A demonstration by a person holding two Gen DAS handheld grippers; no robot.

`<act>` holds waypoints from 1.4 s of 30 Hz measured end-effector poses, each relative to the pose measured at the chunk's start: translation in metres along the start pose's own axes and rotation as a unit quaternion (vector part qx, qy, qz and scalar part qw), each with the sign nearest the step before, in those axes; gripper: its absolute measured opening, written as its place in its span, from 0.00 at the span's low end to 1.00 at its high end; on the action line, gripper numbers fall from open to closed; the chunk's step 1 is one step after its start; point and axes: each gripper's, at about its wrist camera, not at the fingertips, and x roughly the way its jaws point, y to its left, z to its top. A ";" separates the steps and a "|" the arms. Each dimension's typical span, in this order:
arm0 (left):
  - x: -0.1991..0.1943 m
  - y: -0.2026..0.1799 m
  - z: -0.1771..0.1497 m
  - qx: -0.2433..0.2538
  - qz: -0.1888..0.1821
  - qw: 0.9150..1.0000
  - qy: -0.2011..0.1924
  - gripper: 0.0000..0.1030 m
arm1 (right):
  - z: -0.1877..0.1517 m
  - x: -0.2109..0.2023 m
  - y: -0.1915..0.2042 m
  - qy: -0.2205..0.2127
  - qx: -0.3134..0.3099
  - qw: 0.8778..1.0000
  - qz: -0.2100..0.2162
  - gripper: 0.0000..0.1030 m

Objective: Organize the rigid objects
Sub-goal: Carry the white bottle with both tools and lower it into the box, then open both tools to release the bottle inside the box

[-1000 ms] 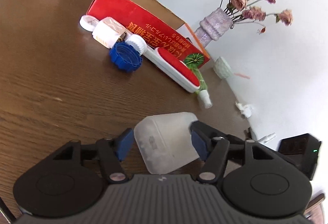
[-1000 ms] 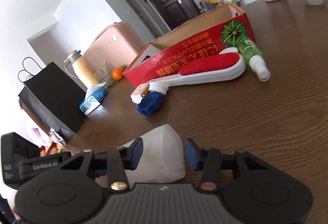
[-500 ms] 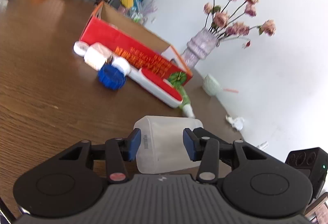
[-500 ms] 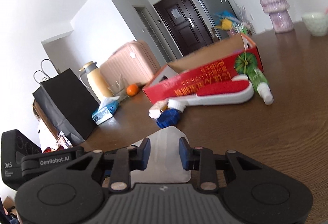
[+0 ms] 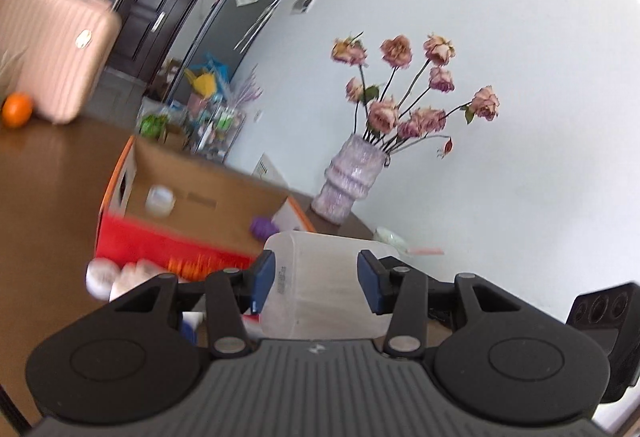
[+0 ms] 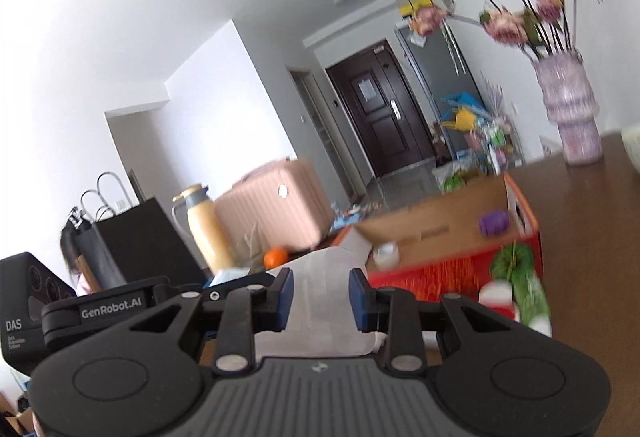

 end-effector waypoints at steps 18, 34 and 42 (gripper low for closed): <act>0.276 0.138 0.109 -0.072 0.060 0.987 0.134 0.40 | 0.111 0.268 -0.127 0.081 0.035 0.992 -0.091 0.27; 0.278 0.139 0.112 0.005 0.113 0.981 0.160 0.72 | 0.103 0.311 -0.156 0.144 -0.003 0.976 -0.162 0.66; 0.199 0.074 0.126 0.126 0.158 0.974 0.097 0.88 | 0.143 0.237 -0.128 0.121 -0.044 0.978 -0.163 0.74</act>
